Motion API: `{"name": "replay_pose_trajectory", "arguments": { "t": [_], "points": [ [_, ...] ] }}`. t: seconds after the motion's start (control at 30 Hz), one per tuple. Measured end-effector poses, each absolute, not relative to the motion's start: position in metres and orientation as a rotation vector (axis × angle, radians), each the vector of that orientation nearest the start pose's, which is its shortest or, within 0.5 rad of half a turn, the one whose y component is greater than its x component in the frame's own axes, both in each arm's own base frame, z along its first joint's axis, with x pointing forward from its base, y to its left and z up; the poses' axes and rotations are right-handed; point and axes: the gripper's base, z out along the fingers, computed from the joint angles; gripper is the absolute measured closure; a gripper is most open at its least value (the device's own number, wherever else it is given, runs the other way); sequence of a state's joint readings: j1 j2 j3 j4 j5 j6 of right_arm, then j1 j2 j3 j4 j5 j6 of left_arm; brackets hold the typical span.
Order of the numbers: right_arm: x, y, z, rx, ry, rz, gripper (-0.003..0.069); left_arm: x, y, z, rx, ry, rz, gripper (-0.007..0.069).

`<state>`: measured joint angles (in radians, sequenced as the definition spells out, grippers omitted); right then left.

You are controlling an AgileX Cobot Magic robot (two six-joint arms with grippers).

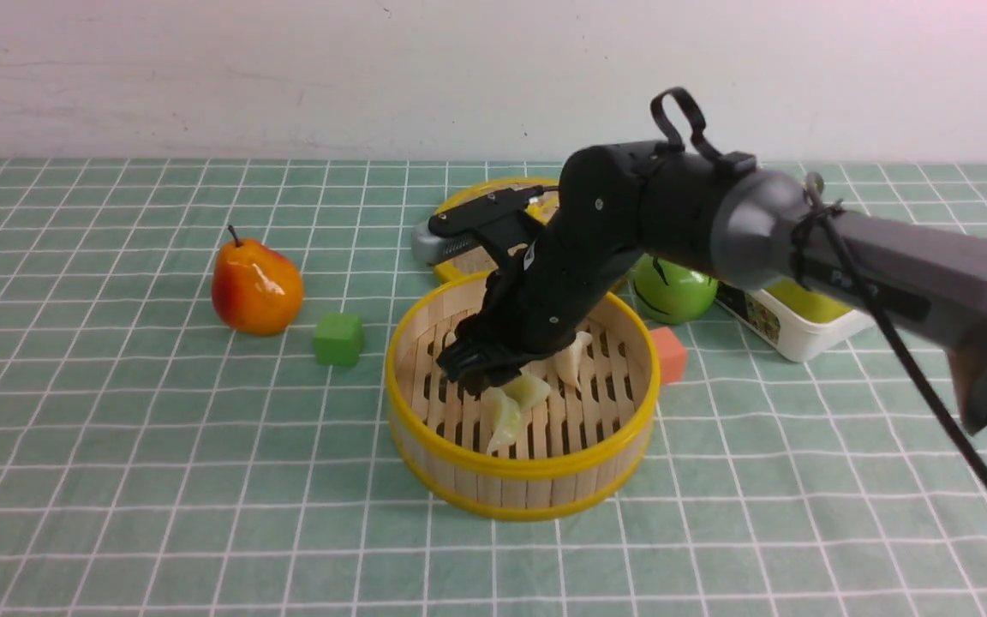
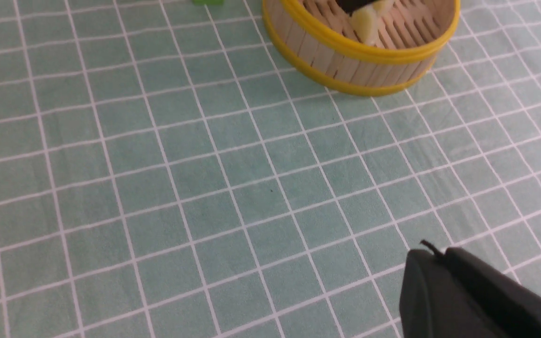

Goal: Put the dumplings into the steamer on the table with the blue tablecloth.

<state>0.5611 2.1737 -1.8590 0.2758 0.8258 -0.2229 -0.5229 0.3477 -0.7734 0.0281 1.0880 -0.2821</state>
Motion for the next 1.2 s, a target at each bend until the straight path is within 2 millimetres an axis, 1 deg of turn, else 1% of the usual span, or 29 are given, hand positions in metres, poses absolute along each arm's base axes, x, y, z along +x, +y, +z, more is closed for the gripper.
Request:
{"name": "replay_pose_trajectory", "arguments": {
  "t": [0.03,0.07,0.1,0.13,0.17,0.2,0.23,0.27,0.3,0.33,0.37,0.47,0.53,0.57,0.6,0.63,0.67,0.7,0.73,0.77,0.8,0.83,0.87,0.93,1.0,1.1,1.2],
  "points": [
    [0.396,0.271,0.243,-0.85,2.481,0.453,0.0236,0.026,-0.012,0.343,0.25,2.142,-0.435,0.0603],
    [0.391,0.268,0.258,-0.852,2.463,0.459,0.0221,0.025,-0.011,0.338,0.246,2.128,-0.438,0.0602],
    [0.385,0.265,0.276,-0.854,2.44,0.465,0.0217,0.023,-0.01,0.332,0.243,2.111,-0.444,0.0601],
    [0.381,0.262,0.287,-0.855,2.425,0.469,0.0218,0.023,-0.01,0.328,0.243,2.107,-0.445,0.0601],
    [0.373,0.258,0.306,-0.858,2.399,0.475,0.0228,0.023,-0.01,0.322,0.242,2.091,-0.451,0.06],
    [0.363,0.252,0.328,-0.862,2.359,0.483,0.025,0.024,-0.01,0.315,0.239,2.068,-0.46,0.06],
    [0.36,0.25,0.335,-0.862,2.345,0.485,0.026,0.024,-0.01,0.313,0.237,2.058,-0.463,0.06],
    [0.346,0.242,0.358,-0.866,2.294,0.493,0.0304,0.026,-0.012,0.307,0.233,2.02,-0.477,0.06],
    [0.338,0.237,0.369,-0.869,2.268,0.496,0.0334,0.028,-0.013,0.305,0.229,1.986,-0.49,0.06],
    [0.325,0.229,0.382,-0.868,2.236,0.501,0.0384,0.031,-0.015,0.302,0.223,1.962,-0.501,0.06],
    [0.315,0.223,0.389,-0.862,2.213,0.507,0.0428,0.033,-0.016,0.3,0.217,1.933,-0.513,0.06],
    [0.286,0.205,0.399,-0.832,2.165,0.518,0.0554,0.039,-0.02,0.299,0.21,1.853,-0.54,0.0599],
    [0.268,0.192,0.399,-0.807,2.138,0.518,0.0634,0.04,-0.021,0.298,0.208,1.831,-0.547,0.0596],
    [0.258,0.185,0.401,-0.792,2.111,0.516,0.0662,0.041,-0.021,0.298,0.207,1.826,-0.549,0.0596],
    [0.247,0.178,0.403,-0.776,2.08,0.515,0.0674,0.041,-0.021,0.297,0.207,1.825,-0.549,0.0595],
    [0.236,0.17,0.406,-0.765,2.047,0.512,0.0678,0.041,-0.021,0.297,0.208,1.827,-0.549,0.0594],
    [0.229,0.165,0.411,-0.754,2.018,0.513,0.0678,0.041,-0.021,0.297,0.208,1.827,-0.549,0.0592],
    [0.213,0.154,0.412,-0.738,1.98,0.511,0.0679,0.041,-0.021,0.296,0.208,1.829,-0.547,0.059],
    [0.211,0.152,0.415,-0.734,1.965,0.511,0.0679,0.041,-0.021,0.296,0.208,1.829,-0.547,0.059],
    [0.199,0.145,0.417,-0.721,1.933,0.512,0.0679,0.041,-0.021,0.296,0.208,1.832,-0.546,0.0589],
    [0.178,0.131,0.419,-0.703,1.885,0.514,0.0679,0.041,-0.021,0.295,0.209,1.836,-0.545,0.0587],
    [0.176,0.13,0.42,-0.699,1.877,0.515,0.0679,0.041,-0.021,0.295,0.209,1.836,-0.545,0.0587],
    [0.162,0.121,0.419,-0.687,1.848,0.518,0.0679,0.041,-0.021,0.295,0.209,1.836,-0.545,0.0586],
    [0.146,0.11,0.418,-0.674,1.814,0.52,0.0678,0.041,-0.021,0.295,0.209,1.836,-0.545,0.0586],
    [0.136,0.103,0.415,-0.667,1.794,0.521,0.0678,0.041,-0.021,0.295,0.209,1.836,-0.545,0.0582],
    [0.127,0.098,0.415,-0.664,1.78,0.522,0.0677,0.041,-0.021,0.295,0.209,1.836,-0.545,0.0577],
    [0.125,0.097,0.414,-0.669,1.785,0.522,0.0674,0.041,-0.021,0.295,0.209,1.836,-0.545,0.0575]
  ]
}}
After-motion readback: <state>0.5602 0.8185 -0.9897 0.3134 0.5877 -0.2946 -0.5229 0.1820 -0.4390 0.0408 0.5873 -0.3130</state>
